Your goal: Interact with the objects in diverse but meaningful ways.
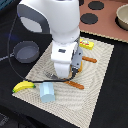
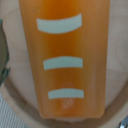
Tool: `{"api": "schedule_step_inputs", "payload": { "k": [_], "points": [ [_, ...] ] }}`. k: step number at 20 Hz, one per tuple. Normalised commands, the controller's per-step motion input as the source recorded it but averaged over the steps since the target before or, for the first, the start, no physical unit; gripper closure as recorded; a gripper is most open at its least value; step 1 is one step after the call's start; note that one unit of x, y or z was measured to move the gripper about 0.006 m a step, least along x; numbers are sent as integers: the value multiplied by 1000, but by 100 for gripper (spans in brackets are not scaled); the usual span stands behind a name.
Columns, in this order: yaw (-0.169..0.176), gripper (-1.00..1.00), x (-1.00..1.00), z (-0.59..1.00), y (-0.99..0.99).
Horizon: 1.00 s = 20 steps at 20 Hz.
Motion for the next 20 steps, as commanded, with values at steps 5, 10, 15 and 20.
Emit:
{"api": "schedule_step_inputs", "payload": {
  "k": [5,10,15,20],
  "points": [
    [-1,-100,343,0,158],
    [0,-100,383,0,205],
    [0,100,382,0,190],
    [-8,100,430,3,219]
  ]
}}
